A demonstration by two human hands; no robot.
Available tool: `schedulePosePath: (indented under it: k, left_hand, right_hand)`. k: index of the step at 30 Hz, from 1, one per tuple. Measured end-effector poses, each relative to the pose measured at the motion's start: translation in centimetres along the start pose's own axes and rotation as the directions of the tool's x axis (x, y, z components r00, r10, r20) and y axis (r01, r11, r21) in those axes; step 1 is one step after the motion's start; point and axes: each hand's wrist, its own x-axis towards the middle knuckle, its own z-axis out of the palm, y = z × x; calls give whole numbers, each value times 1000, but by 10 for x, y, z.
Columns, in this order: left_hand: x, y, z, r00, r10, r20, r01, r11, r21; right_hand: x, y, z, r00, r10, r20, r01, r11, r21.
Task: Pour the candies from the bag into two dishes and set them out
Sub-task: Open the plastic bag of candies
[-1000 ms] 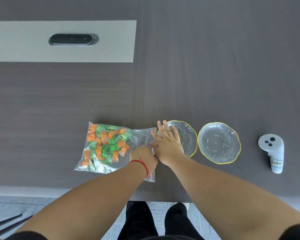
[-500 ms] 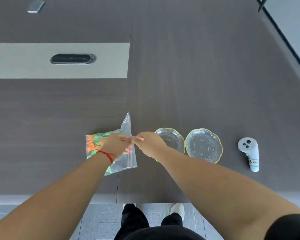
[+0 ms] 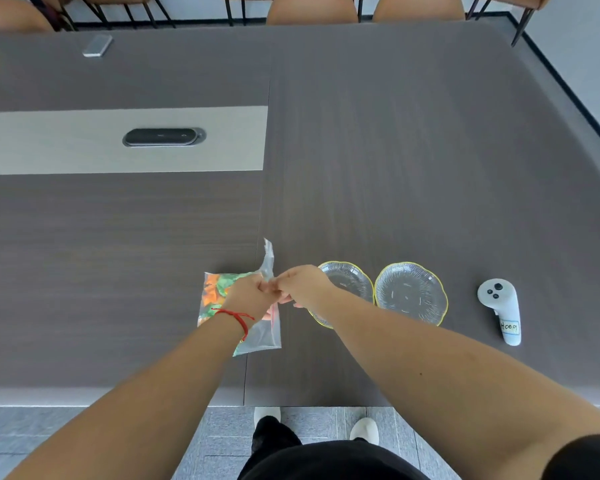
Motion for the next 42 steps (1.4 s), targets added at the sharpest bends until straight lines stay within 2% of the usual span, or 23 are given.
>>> schedulePosePath:
  k: [2, 4, 7, 8, 11, 18, 19, 21, 23, 25, 26, 28, 31, 32, 33, 35, 37, 38, 39, 40, 42]
  left_hand:
    - [-1, 1, 1, 996, -32, 84, 44, 988, -146]
    - [-6, 4, 3, 985, -47, 166, 91, 960, -266]
    - [-10, 9, 5, 972, -85, 219, 154, 934, -322]
    - [-9, 9, 6, 970, -115, 214, 184, 923, -337]
    - [-8, 12, 5, 970, -162, 180, 218, 908, -357]
    - [-11, 13, 0, 962, -151, 226, 236, 879, -415]
    - [-13, 17, 0, 958, -165, 234, 254, 866, -430]
    - [-10, 19, -3, 959, -221, 178, 281, 834, -474]
    - [-2, 12, -14, 976, -218, -4, 198, 891, -409]
    - [3, -1, -31, 964, -123, -237, 82, 981, -175]
    - [3, -7, -40, 947, -71, -312, 66, 997, -25]
    - [-2, -9, -47, 920, 42, -389, 22, 987, 160]
    - [-5, 3, -41, 901, 150, -406, -49, 967, 248]
    - [-6, 8, -39, 906, 149, -396, -51, 967, 248]
    - [-6, 13, -38, 913, 148, -379, -55, 968, 245]
    - [-8, 23, -39, 921, 143, -362, -68, 975, 212]
    - [-11, 34, -41, 929, 172, -326, -116, 976, 184]
    - [-12, 39, -42, 937, 184, -298, -143, 978, 154]
    - [-13, 43, -42, 946, 192, -260, -171, 980, 101]
    - [-12, 44, -42, 954, 189, -233, -189, 982, 24]
    - [-10, 42, -44, 968, 169, -187, -205, 960, -192]
  right_hand:
    - [-3, 1, -1, 1000, 3, 6, -3, 1000, -25]
    - [-5, 5, -3, 997, -62, -45, 63, 998, 16]
    - [-8, 5, -3, 994, -63, -90, 48, 986, -160]
    - [-7, 6, -2, 991, -74, -112, 55, 985, -164]
    - [-8, 12, -2, 985, -129, -117, 126, 991, -33]
    - [-12, 16, -9, 974, -192, -122, 200, 979, 49]
    - [-10, 17, -9, 971, -201, -126, 209, 977, 50]
    - [-7, 17, -9, 970, -198, -141, 191, 980, -59]
    - [-6, 22, -15, 965, -183, -189, 132, 958, -254]
    - [-7, 35, -29, 954, -176, -245, 63, 911, -408]
    - [-8, 40, -34, 952, -140, -274, 10, 903, -430]
    - [-8, 46, -38, 942, -159, -295, -27, 841, -540]
    - [-7, 46, -38, 949, -174, -265, 4, 842, -539]
    - [-9, 45, -38, 944, -187, -271, 1, 824, -567]
    - [-10, 45, -39, 914, -274, -299, 22, 769, -639]
    - [-14, 46, -34, 760, -561, -328, 71, 573, -817]
    - [-23, 44, -21, 655, -748, -109, 303, 392, -869]
    - [-29, 40, -14, 668, -744, 15, 433, 372, -821]
    - [-37, 35, -9, 696, -713, 82, 508, 408, -759]
    - [-41, 30, -4, 726, -681, 90, 522, 462, -717]
    - [-41, 19, 0, 754, -656, 16, 501, 559, -661]
